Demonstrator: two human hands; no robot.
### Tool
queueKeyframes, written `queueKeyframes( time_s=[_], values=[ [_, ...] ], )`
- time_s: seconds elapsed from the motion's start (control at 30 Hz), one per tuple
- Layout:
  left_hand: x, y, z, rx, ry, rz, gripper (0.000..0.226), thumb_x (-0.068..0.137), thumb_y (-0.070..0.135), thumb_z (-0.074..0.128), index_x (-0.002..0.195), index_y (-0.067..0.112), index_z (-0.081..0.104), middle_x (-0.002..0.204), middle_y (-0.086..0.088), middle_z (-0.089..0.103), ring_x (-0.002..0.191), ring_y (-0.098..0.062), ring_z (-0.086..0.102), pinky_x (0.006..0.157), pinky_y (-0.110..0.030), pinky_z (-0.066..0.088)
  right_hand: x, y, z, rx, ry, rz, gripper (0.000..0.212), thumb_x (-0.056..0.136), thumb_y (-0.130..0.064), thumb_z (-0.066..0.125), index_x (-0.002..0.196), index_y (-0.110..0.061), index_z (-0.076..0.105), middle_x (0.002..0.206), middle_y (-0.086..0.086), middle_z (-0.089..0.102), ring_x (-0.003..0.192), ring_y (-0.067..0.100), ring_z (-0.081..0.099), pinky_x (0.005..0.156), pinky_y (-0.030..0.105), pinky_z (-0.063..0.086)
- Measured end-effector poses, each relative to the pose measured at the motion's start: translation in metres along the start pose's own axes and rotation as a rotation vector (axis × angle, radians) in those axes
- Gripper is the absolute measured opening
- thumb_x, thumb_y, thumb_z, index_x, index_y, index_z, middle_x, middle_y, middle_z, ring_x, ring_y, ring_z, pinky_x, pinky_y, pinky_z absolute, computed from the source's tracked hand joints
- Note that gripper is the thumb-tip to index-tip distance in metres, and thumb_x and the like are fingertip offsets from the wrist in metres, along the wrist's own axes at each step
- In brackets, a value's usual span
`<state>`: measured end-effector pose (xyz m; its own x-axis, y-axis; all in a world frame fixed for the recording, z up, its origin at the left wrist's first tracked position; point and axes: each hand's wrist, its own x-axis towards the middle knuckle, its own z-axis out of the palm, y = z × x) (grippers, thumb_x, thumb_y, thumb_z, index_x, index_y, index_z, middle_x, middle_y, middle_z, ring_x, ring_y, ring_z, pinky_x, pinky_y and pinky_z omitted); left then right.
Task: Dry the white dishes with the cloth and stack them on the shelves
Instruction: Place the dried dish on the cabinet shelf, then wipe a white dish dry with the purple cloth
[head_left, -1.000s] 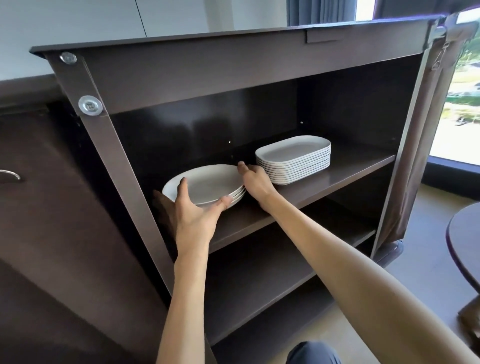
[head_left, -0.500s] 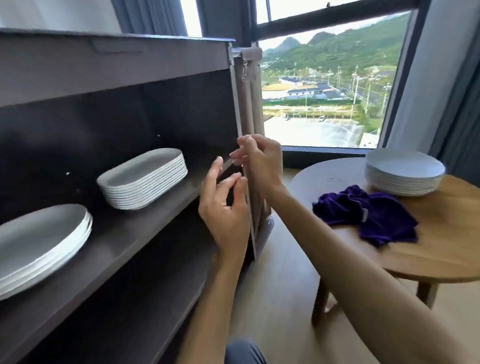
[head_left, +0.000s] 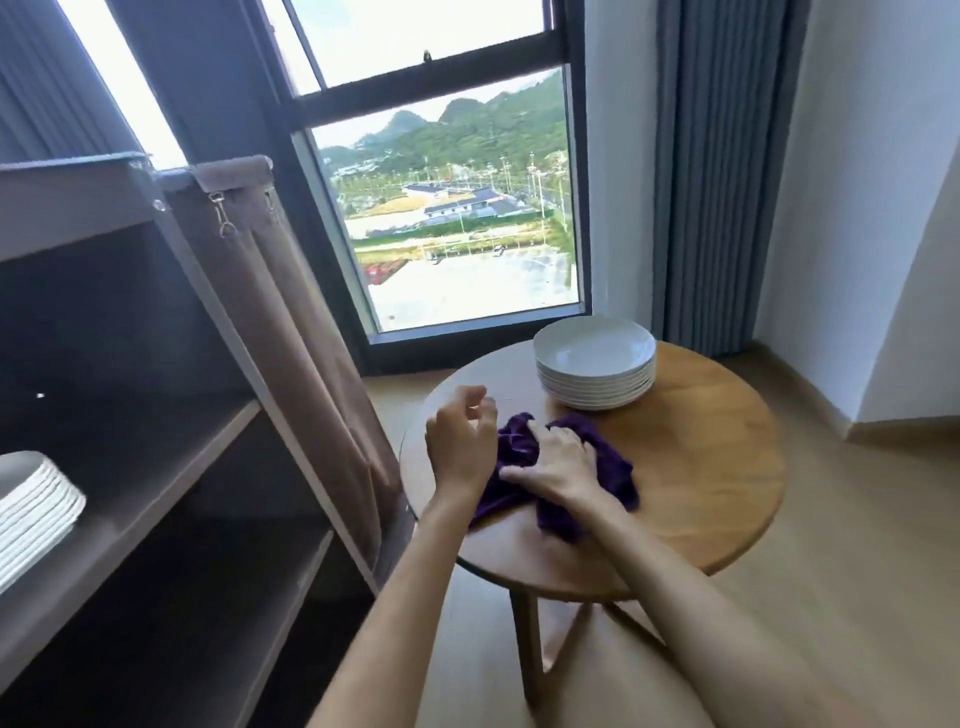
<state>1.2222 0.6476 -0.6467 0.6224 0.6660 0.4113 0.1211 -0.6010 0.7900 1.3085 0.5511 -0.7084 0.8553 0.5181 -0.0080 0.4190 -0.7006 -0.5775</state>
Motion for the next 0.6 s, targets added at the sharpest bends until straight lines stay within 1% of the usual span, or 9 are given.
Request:
queueKeyframes(
  time_s=[0.03, 0.1, 0.17, 0.27, 0.33, 0.4, 0.43, 0.5, 0.6],
  values=[
    [0.010, 0.002, 0.014, 0.002, -0.038, -0.020, 0.023, 0.100, 0.019, 0.060, 0.118, 0.013, 0.071, 0.108, -0.004, 0.076, 0.096, -0.017, 0.069, 0.087, -0.031, 0.055, 0.004, 0.017, 0.006, -0.083, 0.009, -0.011, 0.080, 0.082, -0.056, 0.065, 0.151, -0.027, 0.039, 0.156, 0.006, 0.040, 0.149, 0.024, 0.026, 0.122, 0.047, 0.017],
    [0.032, 0.005, 0.041, 0.002, -0.119, -0.093, 0.028, 0.098, 0.019, 0.062, 0.125, 0.011, 0.067, 0.113, -0.008, 0.074, 0.096, -0.020, 0.067, 0.088, -0.033, 0.054, 0.010, 0.044, 0.015, -0.125, 0.138, -0.017, 0.069, 0.086, -0.049, 0.061, 0.148, -0.027, 0.043, 0.159, 0.001, 0.037, 0.151, 0.019, 0.022, 0.122, 0.045, 0.011],
    [0.056, 0.005, 0.067, -0.006, -0.196, -0.206, 0.034, 0.098, 0.024, 0.062, 0.130, 0.012, 0.063, 0.118, -0.011, 0.072, 0.099, -0.022, 0.066, 0.090, -0.034, 0.052, 0.017, 0.061, 0.013, -0.094, 0.302, 0.008, 0.054, 0.085, -0.044, 0.061, 0.136, -0.024, 0.056, 0.149, 0.000, 0.050, 0.146, 0.019, 0.032, 0.120, 0.046, 0.015],
    [0.090, 0.005, 0.110, -0.030, -0.267, -0.377, 0.040, 0.097, 0.034, 0.063, 0.130, 0.011, 0.061, 0.116, -0.014, 0.070, 0.106, -0.030, 0.068, 0.099, -0.046, 0.054, 0.034, 0.087, -0.002, -0.048, 0.444, 0.052, 0.039, 0.077, -0.041, 0.066, 0.110, -0.020, 0.065, 0.122, 0.000, 0.065, 0.126, 0.022, 0.051, 0.112, 0.045, 0.028],
    [0.107, 0.003, 0.134, -0.070, -0.275, -0.453, 0.039, 0.096, 0.041, 0.064, 0.119, 0.008, 0.065, 0.101, -0.011, 0.072, 0.092, -0.026, 0.070, 0.094, -0.044, 0.057, 0.041, 0.098, -0.012, 0.016, 0.485, 0.086, 0.031, 0.071, -0.038, 0.068, 0.095, -0.020, 0.063, 0.105, -0.002, 0.066, 0.113, 0.022, 0.056, 0.107, 0.041, 0.032],
    [0.120, 0.000, 0.155, -0.072, -0.269, -0.493, 0.042, 0.092, 0.048, 0.067, 0.102, 0.008, 0.067, 0.086, -0.011, 0.071, 0.075, -0.023, 0.066, 0.081, -0.038, 0.057, 0.048, 0.105, -0.018, 0.063, 0.503, 0.109, 0.027, 0.068, -0.037, 0.066, 0.089, -0.021, 0.061, 0.098, -0.004, 0.065, 0.108, 0.021, 0.056, 0.104, 0.039, 0.034],
    [0.125, -0.002, 0.164, -0.045, -0.264, -0.506, 0.043, 0.089, 0.051, 0.069, 0.097, 0.009, 0.066, 0.084, -0.011, 0.071, 0.074, -0.024, 0.065, 0.075, -0.037, 0.054, 0.051, 0.106, -0.018, 0.073, 0.506, 0.115, 0.026, 0.067, -0.037, 0.065, 0.087, -0.021, 0.060, 0.097, -0.005, 0.064, 0.107, 0.021, 0.055, 0.104, 0.039, 0.034],
    [0.131, -0.007, 0.174, 0.021, -0.227, -0.533, 0.040, 0.083, 0.049, 0.073, 0.099, 0.013, 0.064, 0.088, -0.011, 0.071, 0.082, -0.026, 0.066, 0.070, -0.033, 0.047, 0.054, 0.105, -0.016, 0.082, 0.520, 0.106, 0.025, 0.065, -0.035, 0.063, 0.085, -0.021, 0.061, 0.096, -0.005, 0.064, 0.106, 0.021, 0.055, 0.102, 0.039, 0.036],
    [0.139, -0.012, 0.186, 0.062, -0.173, -0.543, 0.027, 0.079, 0.031, 0.070, 0.097, 0.012, 0.063, 0.097, -0.013, 0.070, 0.092, -0.030, 0.065, 0.069, -0.032, 0.043, 0.058, 0.108, -0.015, 0.100, 0.540, 0.105, 0.026, 0.063, -0.034, 0.063, 0.085, -0.020, 0.062, 0.096, -0.005, 0.064, 0.106, 0.021, 0.055, 0.102, 0.039, 0.037]
  ],
)
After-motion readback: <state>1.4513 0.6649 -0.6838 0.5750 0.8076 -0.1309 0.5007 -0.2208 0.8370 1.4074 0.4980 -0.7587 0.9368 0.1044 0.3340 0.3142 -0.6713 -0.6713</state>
